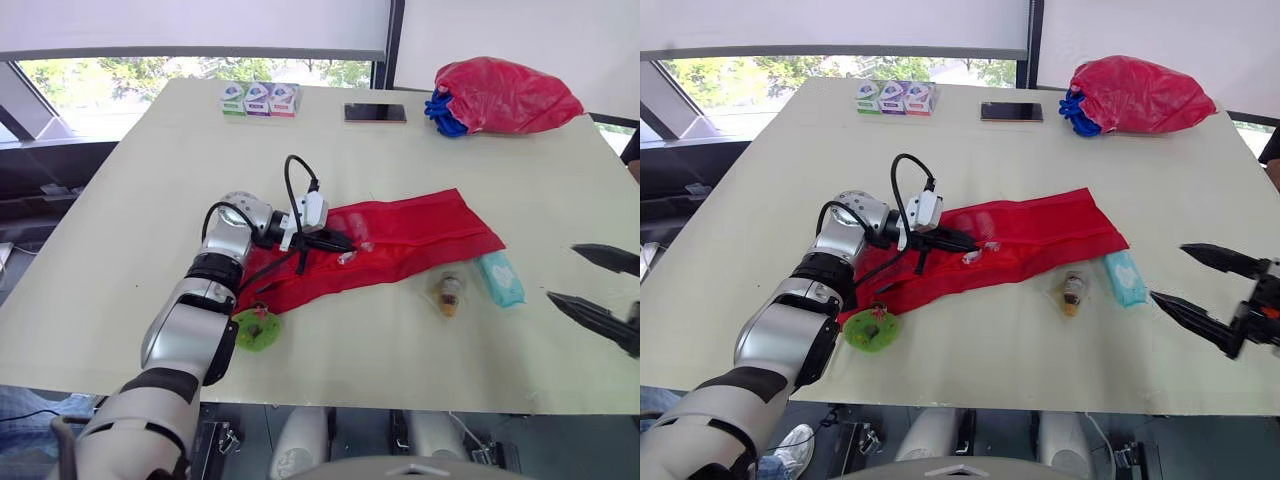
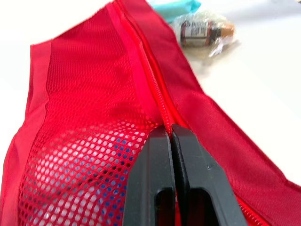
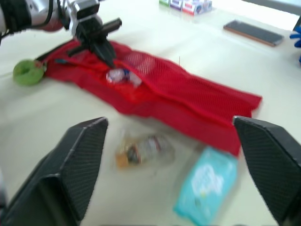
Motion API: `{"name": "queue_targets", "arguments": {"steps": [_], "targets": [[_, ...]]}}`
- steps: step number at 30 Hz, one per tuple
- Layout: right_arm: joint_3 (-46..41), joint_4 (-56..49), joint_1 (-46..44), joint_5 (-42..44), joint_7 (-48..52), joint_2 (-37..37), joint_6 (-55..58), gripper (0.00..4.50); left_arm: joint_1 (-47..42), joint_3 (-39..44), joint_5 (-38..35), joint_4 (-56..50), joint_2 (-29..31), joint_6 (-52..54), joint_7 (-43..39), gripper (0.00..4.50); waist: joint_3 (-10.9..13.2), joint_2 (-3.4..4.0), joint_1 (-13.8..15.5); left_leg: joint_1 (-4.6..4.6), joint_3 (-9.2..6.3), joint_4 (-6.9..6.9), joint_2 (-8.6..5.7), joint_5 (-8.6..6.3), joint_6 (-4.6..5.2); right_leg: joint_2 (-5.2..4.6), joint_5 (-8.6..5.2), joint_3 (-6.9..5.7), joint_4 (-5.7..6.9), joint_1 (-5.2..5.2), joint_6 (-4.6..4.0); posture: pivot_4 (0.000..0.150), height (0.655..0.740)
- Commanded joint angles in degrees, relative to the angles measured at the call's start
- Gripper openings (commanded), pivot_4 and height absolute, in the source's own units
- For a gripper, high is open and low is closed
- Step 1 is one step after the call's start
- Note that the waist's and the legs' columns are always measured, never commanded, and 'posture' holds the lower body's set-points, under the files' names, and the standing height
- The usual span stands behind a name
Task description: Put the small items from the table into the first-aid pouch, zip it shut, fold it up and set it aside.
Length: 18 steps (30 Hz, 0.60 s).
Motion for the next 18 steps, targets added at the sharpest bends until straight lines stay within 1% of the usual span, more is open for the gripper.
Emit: {"name": "queue_targets", "arguments": {"steps": [1,4,7,8,11,18], "targets": [[-4.87,0.67,1.1,1.68,3.49,-2.51,0.48,4.44,-1.48,1.26,0.0,-0.29,-0.14,-0.69,-0.38,0.0,0.0,-0.02,-0.01,0.0,0.01,0.0,0.04,0.0,0.0,0.0,0.0,0.0,0.0,0.0,0.0,0.15,0.74],[-4.43,0.61,1.15,1.71,3.4,-3.1,0.69,4.44,-1.28,1.32,0.06,-0.49,-0.27,-0.75,-0.32,0.0,0.0,-0.03,0.01,0.01,0.0,0.0,0.07,0.0,0.0,0.0,0.0,0.0,0.0,0.0,0.0,0.15,0.74],[0.53,-2.64,0.7,0.68,-1.47,-1.57,1.59,4.44,-0.97,1.3,0.05,-0.87,-0.49,-0.71,0.01,0.0,0.0,-0.03,0.02,0.0,0.0,0.0,0.07,0.0,0.0,0.0,0.0,0.0,0.0,0.0,0.0,0.15,0.74],[3.08,-4.79,1.25,-0.14,-3.69,-0.49,1.84,4.44,-0.73,1.31,-0.01,-1.22,-0.45,-0.64,0.06,0.0,0.0,-0.03,0.03,0.0,-0.01,0.01,0.08,0.0,0.0,0.0,0.0,0.0,0.0,-0.01,0.0,0.15,0.74],[15.52,-11.99,1.88,-6.15,-15.04,4.28,3.04,4.44,-0.36,1.29,0.3,-1.97,-0.28,-0.48,1.09,0.0,-0.07,-0.15,0.06,-0.01,-0.08,-0.01,0.09,0.0,0.0,0.01,-0.01,-0.05,0.01,-0.01,0.0,0.15,0.74],[32.72,-15.79,-1.9,-15.34,-31.31,11.26,6.0,4.44,0.38,1.65,-0.21,-4.31,-0.42,0.81,2.83,0.0,-0.05,-0.09,0.06,-0.05,-0.03,0.07,0.06,0.0,0.0,-0.02,-0.01,0.01,0.01,-0.02,0.0,0.15,0.74]]}}
